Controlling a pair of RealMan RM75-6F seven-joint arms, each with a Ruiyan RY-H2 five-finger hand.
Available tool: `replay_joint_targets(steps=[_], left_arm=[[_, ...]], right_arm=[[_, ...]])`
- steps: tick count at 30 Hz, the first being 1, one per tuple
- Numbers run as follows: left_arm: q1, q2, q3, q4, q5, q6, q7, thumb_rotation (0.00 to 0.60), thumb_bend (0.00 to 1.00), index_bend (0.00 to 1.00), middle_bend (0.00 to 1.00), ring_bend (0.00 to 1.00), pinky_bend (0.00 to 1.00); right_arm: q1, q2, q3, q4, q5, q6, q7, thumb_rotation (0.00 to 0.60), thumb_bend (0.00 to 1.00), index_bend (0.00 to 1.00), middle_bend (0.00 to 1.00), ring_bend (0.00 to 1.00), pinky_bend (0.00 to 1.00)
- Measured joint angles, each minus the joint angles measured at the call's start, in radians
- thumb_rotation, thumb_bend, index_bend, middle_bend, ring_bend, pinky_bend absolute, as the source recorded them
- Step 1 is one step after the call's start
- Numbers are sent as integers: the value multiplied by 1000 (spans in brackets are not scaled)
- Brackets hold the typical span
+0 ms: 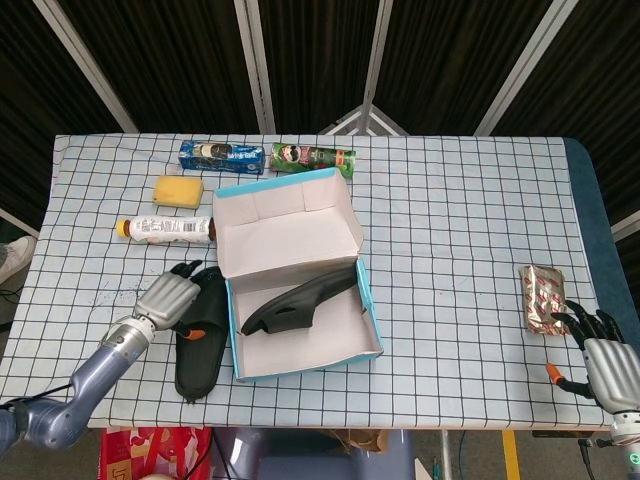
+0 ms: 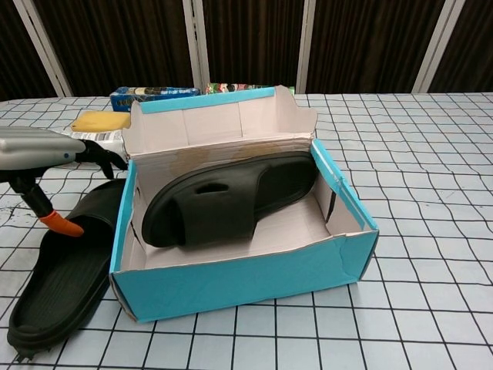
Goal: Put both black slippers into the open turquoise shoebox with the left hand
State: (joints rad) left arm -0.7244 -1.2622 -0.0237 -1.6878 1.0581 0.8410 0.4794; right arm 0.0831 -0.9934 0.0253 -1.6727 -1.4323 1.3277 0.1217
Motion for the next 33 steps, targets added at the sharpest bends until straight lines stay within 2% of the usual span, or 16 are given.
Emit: replay_joint_targets(steps=[5,12,27,33], left_arm=[[-13,-37,-3,34,-20,-9,-2,454,233,119,190,15,127],[-23,-70,-2,73,-32,-12,-5,452,246,192,229,25,129],[-28,-123,6,156,-28,-9,-24,450,248,203,251,31,129],[-21,-135,19,171,-20,1,-15,450,260,285,393,53,130]], right_arm=[[0,1,0,1,3,-2,2,600,306,212,103,159,45],[4,1,-1,-1,5,-10,-1,600,306,212,105,158,44],[9,-4,1,2,16,-20,-10,600,306,212,105,158,45],[11,-5,1,2,20,-25,-14,600,306,212,105,158,44]])
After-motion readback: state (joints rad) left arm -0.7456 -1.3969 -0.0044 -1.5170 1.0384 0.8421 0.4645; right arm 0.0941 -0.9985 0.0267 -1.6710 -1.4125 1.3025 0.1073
